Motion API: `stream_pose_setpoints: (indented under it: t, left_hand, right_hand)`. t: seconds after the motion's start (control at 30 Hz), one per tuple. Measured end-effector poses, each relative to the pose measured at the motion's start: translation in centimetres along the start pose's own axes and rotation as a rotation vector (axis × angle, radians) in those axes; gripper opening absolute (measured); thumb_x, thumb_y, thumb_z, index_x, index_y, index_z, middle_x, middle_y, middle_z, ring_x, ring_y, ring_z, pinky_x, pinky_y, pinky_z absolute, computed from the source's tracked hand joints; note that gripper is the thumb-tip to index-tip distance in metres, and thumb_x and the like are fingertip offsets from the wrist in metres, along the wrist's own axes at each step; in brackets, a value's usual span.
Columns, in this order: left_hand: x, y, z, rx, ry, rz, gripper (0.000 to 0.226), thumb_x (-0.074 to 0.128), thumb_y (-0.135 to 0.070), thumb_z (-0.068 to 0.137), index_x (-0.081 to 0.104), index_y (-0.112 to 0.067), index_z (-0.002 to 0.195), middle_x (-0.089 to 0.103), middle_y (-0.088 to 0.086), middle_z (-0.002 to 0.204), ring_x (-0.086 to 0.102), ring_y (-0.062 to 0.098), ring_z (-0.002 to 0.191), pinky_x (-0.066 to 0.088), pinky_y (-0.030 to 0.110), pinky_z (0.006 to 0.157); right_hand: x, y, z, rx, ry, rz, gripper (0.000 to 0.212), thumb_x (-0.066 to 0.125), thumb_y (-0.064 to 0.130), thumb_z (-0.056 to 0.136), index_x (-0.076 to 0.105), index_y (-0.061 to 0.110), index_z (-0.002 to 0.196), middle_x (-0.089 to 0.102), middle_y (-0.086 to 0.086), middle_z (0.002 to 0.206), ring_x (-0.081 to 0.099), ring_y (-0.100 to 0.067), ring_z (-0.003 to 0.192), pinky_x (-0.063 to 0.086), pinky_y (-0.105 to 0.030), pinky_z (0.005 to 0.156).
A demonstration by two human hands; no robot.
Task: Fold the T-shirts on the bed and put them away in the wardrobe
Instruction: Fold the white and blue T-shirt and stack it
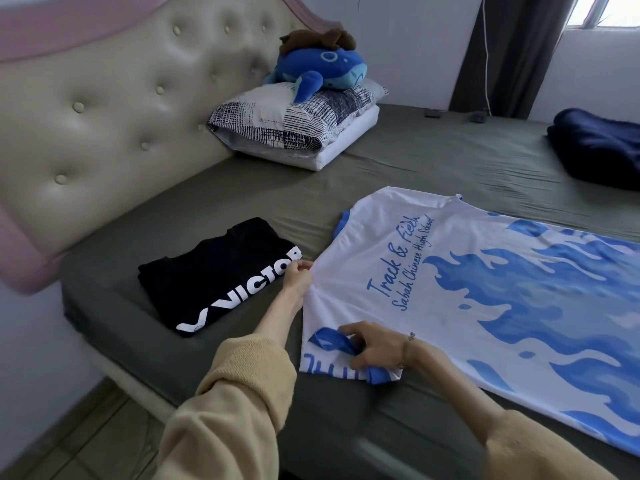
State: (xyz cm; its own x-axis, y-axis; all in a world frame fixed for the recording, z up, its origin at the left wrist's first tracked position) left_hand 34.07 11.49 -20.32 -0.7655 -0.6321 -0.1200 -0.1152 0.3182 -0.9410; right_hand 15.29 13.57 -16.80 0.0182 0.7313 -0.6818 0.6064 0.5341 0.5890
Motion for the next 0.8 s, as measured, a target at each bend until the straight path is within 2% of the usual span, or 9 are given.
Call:
stream_pose_setpoints:
  t: [0.07,0.17,0.23,0.3,0.4,0.47,0.6,0.73,0.8]
  left_hand:
    - [-0.3,0.1,-0.5,0.086,0.027,-0.036,0.047,0.024,0.017,0.083,0.055,-0.013,0.102,0.053,0.007,0.119,0.049,0.018,0.109,0.041,0.026,0.088]
    - [-0.5,0.1,-1.2,0.168,0.151,0.016,0.067,0.016,0.025,0.079,0.059,-0.008,0.119,0.047,0.004,0.136,0.039,0.010,0.126,0.032,0.018,0.098]
    - [-0.6,-0.2,-1.5,0.148,0.159,0.024,0.061,0.019,0.021,0.087,0.051,-0.003,0.133,0.046,0.004,0.138,0.040,0.013,0.129,0.034,0.016,0.095]
    - [-0.7,-0.5,-1.7,0.141,0.129,0.028,0.052,0.025,0.016,0.092,0.049,-0.001,0.135,0.050,0.005,0.135,0.047,0.015,0.122,0.038,0.016,0.091]
    - [-0.6,-0.1,-1.4,0.147,0.104,0.056,0.046,0.030,0.014,0.090,0.061,0.000,0.122,0.053,0.002,0.128,0.050,0.012,0.112,0.039,0.016,0.091]
    - [-0.5,0.3,-1.3,0.154,0.089,0.089,0.042,0.034,0.012,0.088,0.067,-0.001,0.113,0.057,0.004,0.127,0.052,0.015,0.115,0.039,0.018,0.093]
    - [-0.7,1.1,-2.2,0.178,0.022,0.162,0.041,0.047,0.008,0.083,0.062,-0.008,0.118,0.059,0.005,0.118,0.054,0.014,0.103,0.043,0.019,0.083]
    - [-1.5,1.5,-3.7,0.099,-0.120,0.099,0.038,0.057,0.001,0.083,0.053,-0.003,0.121,0.058,0.007,0.117,0.053,0.015,0.097,0.042,0.024,0.080]
    - [-1.9,1.7,-4.7,0.059,-0.133,0.112,0.038,0.061,-0.004,0.084,0.052,-0.002,0.121,0.055,0.006,0.114,0.052,0.016,0.097,0.040,0.025,0.079]
  right_hand:
    - [-0.3,-0.5,0.0,0.023,0.042,0.041,0.047,0.057,0.011,0.088,0.047,0.013,0.133,0.055,-0.005,0.115,0.049,-0.015,0.100,0.036,-0.022,0.087]
    - [-0.3,-0.5,-0.4,0.041,0.069,0.066,0.036,0.056,0.012,0.087,0.057,0.003,0.122,0.050,-0.002,0.103,0.046,-0.014,0.095,0.036,-0.021,0.083]
    - [-0.1,-0.5,-0.4,0.017,0.096,0.107,0.037,0.060,0.015,0.083,0.060,-0.002,0.116,0.052,-0.004,0.099,0.046,-0.014,0.091,0.038,-0.019,0.079]
    - [0.2,-0.4,-0.4,-0.020,0.131,0.120,0.033,0.059,0.009,0.086,0.060,0.002,0.119,0.056,-0.004,0.101,0.049,-0.014,0.094,0.040,-0.019,0.085]
    - [0.5,-0.9,-0.1,-0.082,0.192,0.152,0.040,0.060,0.002,0.085,0.058,0.010,0.124,0.063,-0.014,0.112,0.054,-0.014,0.098,0.043,-0.028,0.096]
    - [0.1,-1.0,-0.3,-0.118,0.189,0.219,0.032,0.059,0.005,0.088,0.059,0.009,0.120,0.065,-0.014,0.110,0.057,-0.012,0.094,0.046,-0.023,0.093]
    - [-0.8,-1.5,-1.3,-0.108,-0.054,0.456,0.014,0.057,0.012,0.092,0.064,0.004,0.101,0.066,-0.005,0.083,0.060,-0.009,0.070,0.047,-0.013,0.068]
    - [-1.5,-3.2,-2.4,0.023,-0.389,0.358,0.016,0.059,0.010,0.089,0.060,0.015,0.074,0.062,0.001,0.063,0.054,-0.010,0.054,0.048,-0.022,0.067]
    - [-1.5,-3.6,-3.4,0.138,-0.468,0.277,0.020,0.060,0.014,0.088,0.057,0.015,0.069,0.059,0.003,0.056,0.051,-0.006,0.047,0.045,-0.014,0.058]
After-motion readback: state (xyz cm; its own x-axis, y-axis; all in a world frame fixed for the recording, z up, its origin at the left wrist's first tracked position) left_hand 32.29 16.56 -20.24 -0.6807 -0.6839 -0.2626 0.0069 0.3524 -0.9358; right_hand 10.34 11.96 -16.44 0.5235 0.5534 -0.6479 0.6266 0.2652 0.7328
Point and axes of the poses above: each hand's wrist, its own z-axis towards the middle knuckle, its own x-axis out of the palm, y = z × x, the point moved 1 cm from there along z, towards the middle knuckle
